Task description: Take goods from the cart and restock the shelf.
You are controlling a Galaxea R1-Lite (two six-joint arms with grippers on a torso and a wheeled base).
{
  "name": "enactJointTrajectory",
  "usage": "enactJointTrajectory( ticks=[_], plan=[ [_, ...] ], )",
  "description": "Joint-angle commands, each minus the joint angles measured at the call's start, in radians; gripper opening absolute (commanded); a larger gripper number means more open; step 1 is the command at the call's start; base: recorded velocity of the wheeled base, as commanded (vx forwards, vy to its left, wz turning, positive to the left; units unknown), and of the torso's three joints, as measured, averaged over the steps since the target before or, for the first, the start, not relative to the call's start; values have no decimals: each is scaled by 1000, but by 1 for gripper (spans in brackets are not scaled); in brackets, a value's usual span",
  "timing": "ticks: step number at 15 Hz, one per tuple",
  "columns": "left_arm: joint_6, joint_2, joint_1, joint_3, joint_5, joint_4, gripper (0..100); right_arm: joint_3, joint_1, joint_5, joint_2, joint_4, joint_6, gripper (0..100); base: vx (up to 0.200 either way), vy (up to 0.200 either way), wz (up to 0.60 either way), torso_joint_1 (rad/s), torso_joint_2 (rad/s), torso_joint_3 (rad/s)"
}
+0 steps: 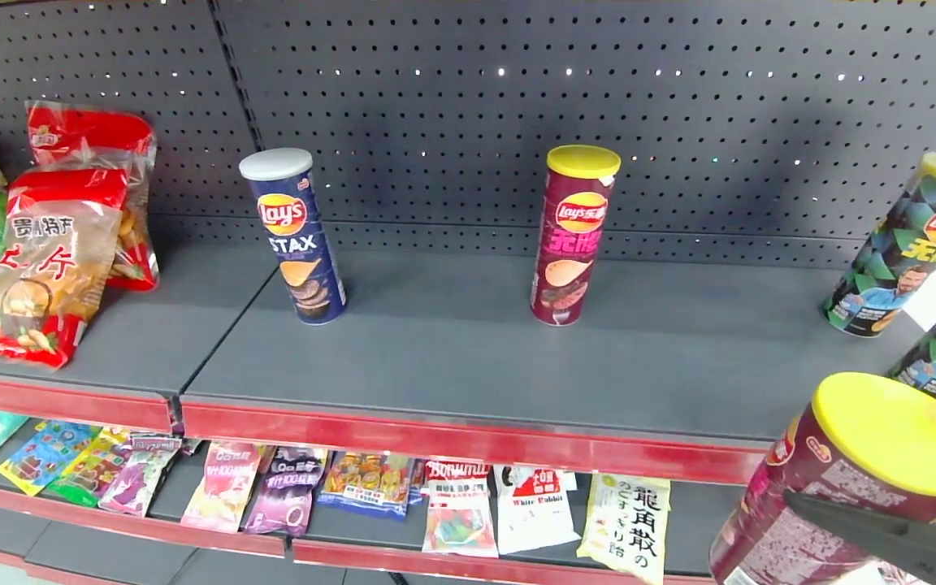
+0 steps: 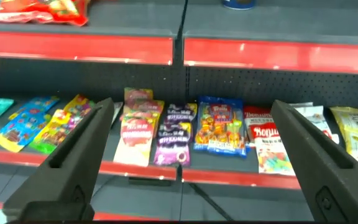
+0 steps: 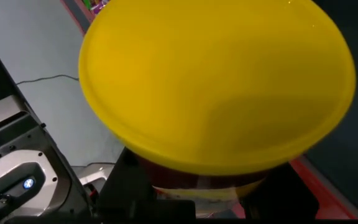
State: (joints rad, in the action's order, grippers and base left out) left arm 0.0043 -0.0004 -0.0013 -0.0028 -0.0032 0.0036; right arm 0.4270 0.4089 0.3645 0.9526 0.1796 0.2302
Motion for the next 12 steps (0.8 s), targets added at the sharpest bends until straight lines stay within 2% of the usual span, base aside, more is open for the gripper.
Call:
enactJointTrajectory(
  ticks=[1, 8, 12],
  plan=[
    [0, 0, 0, 0, 0, -1, 100, 2, 2, -1, -12, 0, 1, 0, 0, 0, 0, 0, 0, 0],
    [0, 0, 0, 1, 0, -1, 100, 22, 1, -32, -26, -5, 57, 0, 0, 0, 0, 0, 0, 0],
    [0, 0, 0, 0, 0, -1, 100, 9, 1, -29, -24, 0, 51, 0, 0, 0, -600, 4, 1, 1]
  ],
)
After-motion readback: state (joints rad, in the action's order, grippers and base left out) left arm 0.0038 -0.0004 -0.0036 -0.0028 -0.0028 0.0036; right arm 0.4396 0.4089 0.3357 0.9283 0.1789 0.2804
